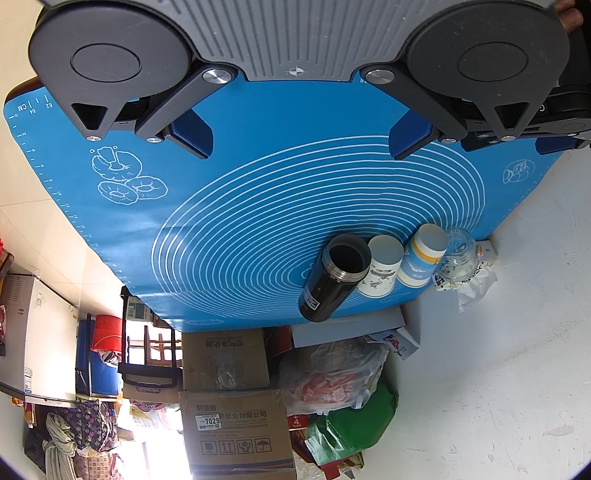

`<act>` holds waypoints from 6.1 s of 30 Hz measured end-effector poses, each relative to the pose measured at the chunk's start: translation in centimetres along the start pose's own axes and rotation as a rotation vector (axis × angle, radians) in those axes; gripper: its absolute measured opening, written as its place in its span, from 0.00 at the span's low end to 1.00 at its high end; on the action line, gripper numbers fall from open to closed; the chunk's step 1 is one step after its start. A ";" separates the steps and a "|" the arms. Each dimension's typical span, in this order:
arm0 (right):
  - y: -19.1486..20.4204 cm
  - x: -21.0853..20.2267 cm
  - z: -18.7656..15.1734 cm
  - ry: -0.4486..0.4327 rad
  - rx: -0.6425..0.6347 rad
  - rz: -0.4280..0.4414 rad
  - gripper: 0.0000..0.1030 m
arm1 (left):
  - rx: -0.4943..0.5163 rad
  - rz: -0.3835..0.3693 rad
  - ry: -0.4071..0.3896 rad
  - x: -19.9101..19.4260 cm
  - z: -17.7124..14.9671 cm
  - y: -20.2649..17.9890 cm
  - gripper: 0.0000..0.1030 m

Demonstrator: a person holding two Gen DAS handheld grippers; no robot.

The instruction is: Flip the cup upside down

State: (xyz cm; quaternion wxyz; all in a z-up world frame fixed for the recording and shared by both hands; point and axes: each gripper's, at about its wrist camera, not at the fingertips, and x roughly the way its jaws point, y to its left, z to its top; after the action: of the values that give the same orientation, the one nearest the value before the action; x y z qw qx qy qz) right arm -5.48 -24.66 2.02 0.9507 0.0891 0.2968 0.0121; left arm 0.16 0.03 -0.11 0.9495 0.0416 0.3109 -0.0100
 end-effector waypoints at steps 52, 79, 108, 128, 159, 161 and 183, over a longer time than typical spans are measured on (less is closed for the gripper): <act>-2.5 9.5 10.3 0.021 0.068 -0.008 0.99 | -0.234 0.056 0.172 19.6 16.2 7.3 0.99; -2.5 9.4 10.3 0.032 0.069 -0.012 0.99 | -0.162 -0.006 0.127 14.0 14.9 5.9 0.79; -6.1 5.5 7.1 0.079 0.105 -0.023 0.99 | 0.022 -0.229 0.261 6.9 7.3 -5.4 0.79; -5.7 6.1 6.9 0.096 0.084 -0.017 0.99 | -0.019 -0.243 0.255 6.9 7.9 -5.4 0.87; -3.7 4.0 8.8 0.061 -0.070 -0.082 0.99 | -0.083 -0.238 0.145 2.9 9.3 -3.4 0.90; -2.8 3.7 9.4 0.051 -0.162 -0.120 1.00 | -0.096 -0.216 0.109 1.8 9.6 -2.8 0.90; 13.5 3.9 2.5 -0.075 -1.949 -0.343 1.00 | -0.212 0.040 -0.041 -0.2 7.3 5.7 0.92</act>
State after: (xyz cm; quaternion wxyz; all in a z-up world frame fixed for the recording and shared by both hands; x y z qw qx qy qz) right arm -0.44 -11.52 4.26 0.6058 -0.7761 0.1355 0.1107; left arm 4.59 5.08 6.27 0.9548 -0.0529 0.2897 0.0409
